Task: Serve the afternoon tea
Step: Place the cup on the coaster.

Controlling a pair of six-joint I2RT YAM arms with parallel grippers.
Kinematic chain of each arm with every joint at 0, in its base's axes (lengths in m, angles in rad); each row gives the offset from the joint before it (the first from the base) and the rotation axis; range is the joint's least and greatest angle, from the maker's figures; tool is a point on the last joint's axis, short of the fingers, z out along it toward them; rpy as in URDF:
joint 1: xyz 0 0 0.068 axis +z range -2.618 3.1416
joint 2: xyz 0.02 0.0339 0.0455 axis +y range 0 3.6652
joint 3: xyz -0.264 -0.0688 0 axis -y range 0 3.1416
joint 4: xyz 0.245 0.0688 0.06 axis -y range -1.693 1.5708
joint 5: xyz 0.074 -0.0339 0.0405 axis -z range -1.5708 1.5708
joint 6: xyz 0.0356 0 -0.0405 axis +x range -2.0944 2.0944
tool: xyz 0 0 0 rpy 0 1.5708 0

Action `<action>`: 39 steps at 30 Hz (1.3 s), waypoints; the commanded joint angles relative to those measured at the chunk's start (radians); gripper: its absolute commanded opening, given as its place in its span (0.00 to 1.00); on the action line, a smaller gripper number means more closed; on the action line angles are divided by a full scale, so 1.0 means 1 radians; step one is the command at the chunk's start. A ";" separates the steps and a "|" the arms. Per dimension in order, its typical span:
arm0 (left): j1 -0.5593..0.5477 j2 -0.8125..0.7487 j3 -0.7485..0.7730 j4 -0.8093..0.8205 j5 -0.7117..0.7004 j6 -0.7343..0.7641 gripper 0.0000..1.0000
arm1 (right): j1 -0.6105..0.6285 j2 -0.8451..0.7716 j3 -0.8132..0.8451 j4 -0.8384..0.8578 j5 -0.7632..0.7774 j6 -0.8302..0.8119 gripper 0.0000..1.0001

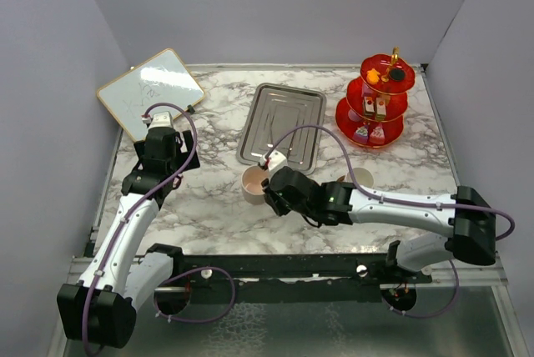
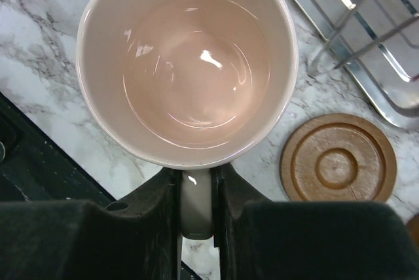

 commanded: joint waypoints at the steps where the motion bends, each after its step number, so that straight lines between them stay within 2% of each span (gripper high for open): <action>1: 0.000 -0.006 -0.008 0.021 -0.017 0.004 0.99 | 0.007 -0.077 0.016 -0.080 0.170 0.089 0.01; 8: 0.000 -0.014 -0.010 0.021 -0.021 0.002 0.99 | 0.007 -0.157 -0.041 -0.236 0.300 0.253 0.01; 15: 0.000 -0.002 -0.010 0.020 -0.017 -0.006 0.99 | 0.007 -0.230 -0.087 -0.335 0.380 0.342 0.01; 27: 0.000 -0.002 -0.014 0.020 -0.022 -0.008 0.99 | 0.007 -0.262 -0.148 -0.346 0.414 0.397 0.01; 39: 0.000 0.007 -0.016 0.021 -0.016 -0.010 0.99 | 0.004 -0.222 -0.210 -0.258 0.409 0.413 0.01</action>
